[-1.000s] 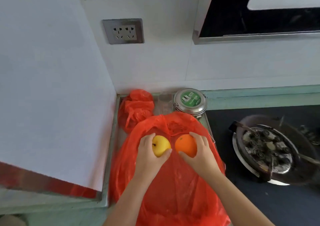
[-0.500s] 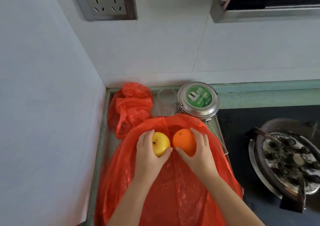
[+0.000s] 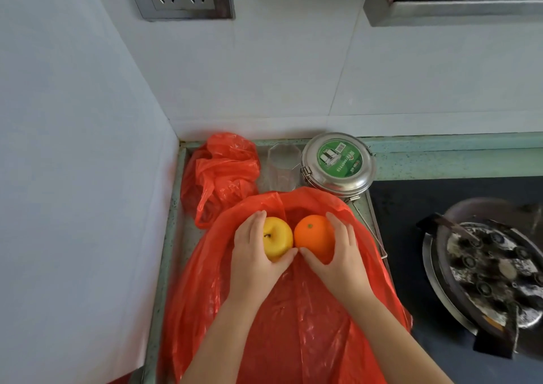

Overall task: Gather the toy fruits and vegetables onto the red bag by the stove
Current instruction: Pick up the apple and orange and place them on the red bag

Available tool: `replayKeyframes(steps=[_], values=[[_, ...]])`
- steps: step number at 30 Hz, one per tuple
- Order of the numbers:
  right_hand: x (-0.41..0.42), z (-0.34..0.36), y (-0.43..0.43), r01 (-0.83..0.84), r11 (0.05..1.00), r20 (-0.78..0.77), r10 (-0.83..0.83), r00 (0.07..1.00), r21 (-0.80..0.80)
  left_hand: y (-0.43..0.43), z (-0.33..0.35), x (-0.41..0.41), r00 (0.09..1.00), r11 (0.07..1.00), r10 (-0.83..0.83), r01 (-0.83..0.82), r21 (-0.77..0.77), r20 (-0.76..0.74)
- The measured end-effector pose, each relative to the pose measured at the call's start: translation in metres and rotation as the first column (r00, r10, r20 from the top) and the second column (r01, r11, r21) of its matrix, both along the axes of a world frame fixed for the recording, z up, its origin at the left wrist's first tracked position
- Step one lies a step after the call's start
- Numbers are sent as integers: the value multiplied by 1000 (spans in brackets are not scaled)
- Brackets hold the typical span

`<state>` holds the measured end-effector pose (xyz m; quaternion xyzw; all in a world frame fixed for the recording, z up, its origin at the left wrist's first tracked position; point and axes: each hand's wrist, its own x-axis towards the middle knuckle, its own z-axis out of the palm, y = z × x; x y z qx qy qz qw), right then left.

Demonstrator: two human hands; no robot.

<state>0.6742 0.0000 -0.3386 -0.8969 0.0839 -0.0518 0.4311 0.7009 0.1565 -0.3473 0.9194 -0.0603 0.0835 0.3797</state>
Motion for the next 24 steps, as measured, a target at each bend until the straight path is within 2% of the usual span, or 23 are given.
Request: replayKeyframes(steps=[6,11,14,19,24], values=[[-13,13,-3,0,999,2,0,1000,-44,4,8,-16,998,995,-60,57,79,33],[-29,31,-5,-16,995,-5,16,1000,-96,13,25,-36,997,994,-49,43,97,63],[-45,41,-4,-27,991,3,27,1000,-135,20,35,-54,996,986,-48,35,162,79],[-78,61,-3,-38,974,30,46,998,-224,21,55,-88,984,963,-112,74,258,137],[-117,80,-6,5,941,125,39,991,-339,10,76,-120,959,959,-178,119,256,221]])
